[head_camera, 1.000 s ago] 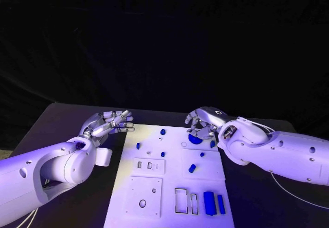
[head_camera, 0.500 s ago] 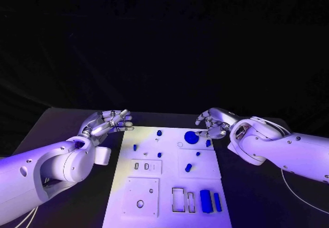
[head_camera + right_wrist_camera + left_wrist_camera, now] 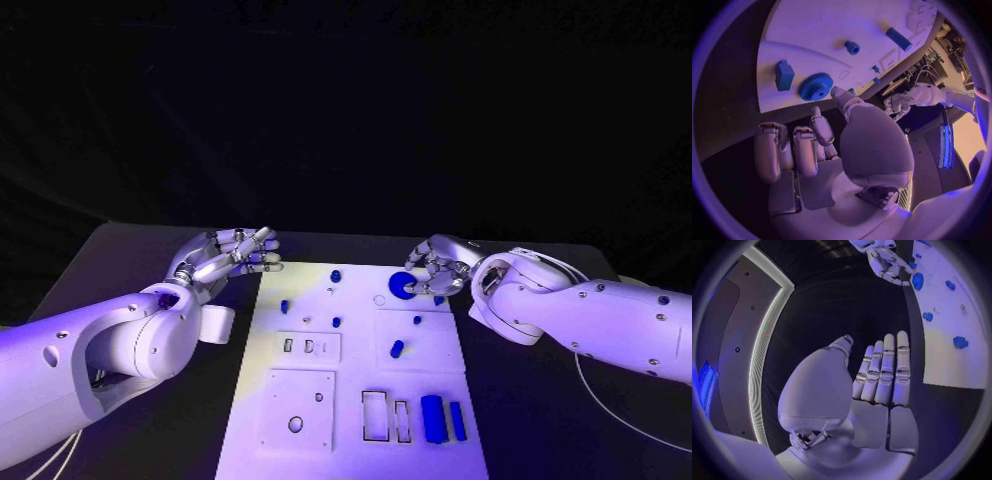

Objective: Assemble the parts on the task board

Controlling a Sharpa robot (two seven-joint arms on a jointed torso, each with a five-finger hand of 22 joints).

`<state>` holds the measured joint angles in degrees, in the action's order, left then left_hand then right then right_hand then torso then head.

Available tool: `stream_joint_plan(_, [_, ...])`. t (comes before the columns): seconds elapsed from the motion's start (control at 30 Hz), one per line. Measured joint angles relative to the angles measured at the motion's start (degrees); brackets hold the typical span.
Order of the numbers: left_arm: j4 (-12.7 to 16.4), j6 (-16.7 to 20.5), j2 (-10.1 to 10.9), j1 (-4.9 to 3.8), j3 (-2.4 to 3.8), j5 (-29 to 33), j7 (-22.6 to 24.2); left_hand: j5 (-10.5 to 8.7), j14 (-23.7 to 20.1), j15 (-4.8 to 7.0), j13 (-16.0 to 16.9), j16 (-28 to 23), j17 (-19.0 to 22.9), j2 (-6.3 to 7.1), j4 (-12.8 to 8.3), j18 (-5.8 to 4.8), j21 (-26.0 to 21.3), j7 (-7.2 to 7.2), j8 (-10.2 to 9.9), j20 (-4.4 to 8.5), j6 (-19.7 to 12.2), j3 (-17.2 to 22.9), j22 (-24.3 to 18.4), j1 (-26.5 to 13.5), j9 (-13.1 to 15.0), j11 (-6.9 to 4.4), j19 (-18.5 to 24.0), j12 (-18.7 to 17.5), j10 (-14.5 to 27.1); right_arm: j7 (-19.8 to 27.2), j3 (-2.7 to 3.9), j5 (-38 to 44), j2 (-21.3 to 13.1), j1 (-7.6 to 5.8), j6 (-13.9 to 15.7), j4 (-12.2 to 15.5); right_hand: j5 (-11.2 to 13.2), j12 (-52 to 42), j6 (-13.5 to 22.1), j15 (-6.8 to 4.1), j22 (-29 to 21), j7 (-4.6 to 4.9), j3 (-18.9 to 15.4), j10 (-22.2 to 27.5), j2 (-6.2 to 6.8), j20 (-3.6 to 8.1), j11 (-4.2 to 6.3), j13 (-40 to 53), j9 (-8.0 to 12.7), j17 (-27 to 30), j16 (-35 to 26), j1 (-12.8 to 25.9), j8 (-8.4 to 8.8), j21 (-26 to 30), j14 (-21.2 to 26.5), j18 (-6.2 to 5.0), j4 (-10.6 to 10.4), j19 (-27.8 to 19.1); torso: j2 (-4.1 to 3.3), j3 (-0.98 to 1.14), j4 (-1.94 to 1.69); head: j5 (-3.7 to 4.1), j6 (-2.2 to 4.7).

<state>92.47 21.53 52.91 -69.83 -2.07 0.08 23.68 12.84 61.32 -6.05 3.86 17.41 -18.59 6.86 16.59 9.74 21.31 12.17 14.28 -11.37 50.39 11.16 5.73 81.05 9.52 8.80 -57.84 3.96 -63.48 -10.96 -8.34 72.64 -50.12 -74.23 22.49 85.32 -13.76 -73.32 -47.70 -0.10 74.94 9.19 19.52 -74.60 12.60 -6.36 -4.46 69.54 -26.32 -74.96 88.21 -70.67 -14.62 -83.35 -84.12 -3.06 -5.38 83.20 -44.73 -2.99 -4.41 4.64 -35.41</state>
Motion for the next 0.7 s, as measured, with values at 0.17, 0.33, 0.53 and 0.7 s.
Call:
stream_joint_plan(0.17, [0.1,-0.1,0.0,0.0,0.0,0.0,0.0,0.0,-0.4,0.0,0.0,0.0,-0.1,0.0,0.0,0.0,0.0,0.0,0.0,0.0,0.0,0.0,0.0,0.0,0.0,0.0,0.0,0.0,0.0,-0.1,-0.08,0.1,1.1,0.39,-0.1,-1.2,-0.2,-0.4,0.0,0.21,0.0,0.0,0.0,0.0,-0.22,-0.21,0.0,0.5,-0.1,0.0,0.2,-0.2,0.0,0.0,0.2,0.0,0.0,0.2,-0.05,0.01,-0.04,0.07,-0.07])
stream_joint_plan(0.33, [0.1,-0.3,0.0,0.0,0.0,0.0,-0.1,0.0,-0.4,0.0,0.0,0.0,-0.1,0.0,0.0,0.0,0.0,0.0,0.0,0.0,0.0,0.0,0.0,0.0,0.0,0.0,0.0,0.0,0.0,-0.2,-0.11,0.3,1.6,0.6,-0.1,-1.8,-0.2,-0.4,0.0,0.21,0.0,0.0,0.0,-0.2,-0.22,-0.21,-0.17,0.6,0.0,0.0,0.2,-0.2,0.0,-0.2,0.2,0.0,0.0,0.2,-0.05,0.01,-0.03,-0.12,-0.24])
stream_joint_plan(0.53, [0.1,-0.5,0.1,0.0,0.0,0.0,-0.1,0.0,-0.4,0.0,0.0,-0.2,-0.1,0.0,0.0,0.0,0.0,0.0,0.0,-0.21,0.0,0.0,-0.1,0.0,-0.1,0.32,0.2,0.0,0.3,-0.3,-0.11,0.7,2.0,0.68,-0.1,-2.2,-0.2,-0.8,0.0,0.21,0.0,0.0,0.0,-0.2,-0.22,-0.21,-0.17,0.8,0.0,0.0,0.2,-0.2,0.0,-0.2,0.2,0.0,0.0,0.2,0.0,0.01,0.07,-0.32,-0.49])
stream_joint_plan(0.7, [0.1,-0.6,0.1,0.0,0.0,0.0,-0.2,0.0,-0.4,0.0,0.0,-0.2,-0.1,0.0,0.0,0.0,0.0,0.0,0.0,-0.21,0.0,0.0,-0.1,0.0,-0.1,0.32,0.2,0.0,0.3,-0.3,-0.12,1.0,2.1,0.74,-0.2,-2.3,-0.2,-0.8,0.2,0.21,0.0,0.17,0.0,-0.2,-0.23,-0.21,-0.17,1.0,0.0,0.0,0.2,-0.7,0.0,-0.2,0.2,-0.01,0.0,0.2,0.03,0.03,0.08,-0.3,-0.65])
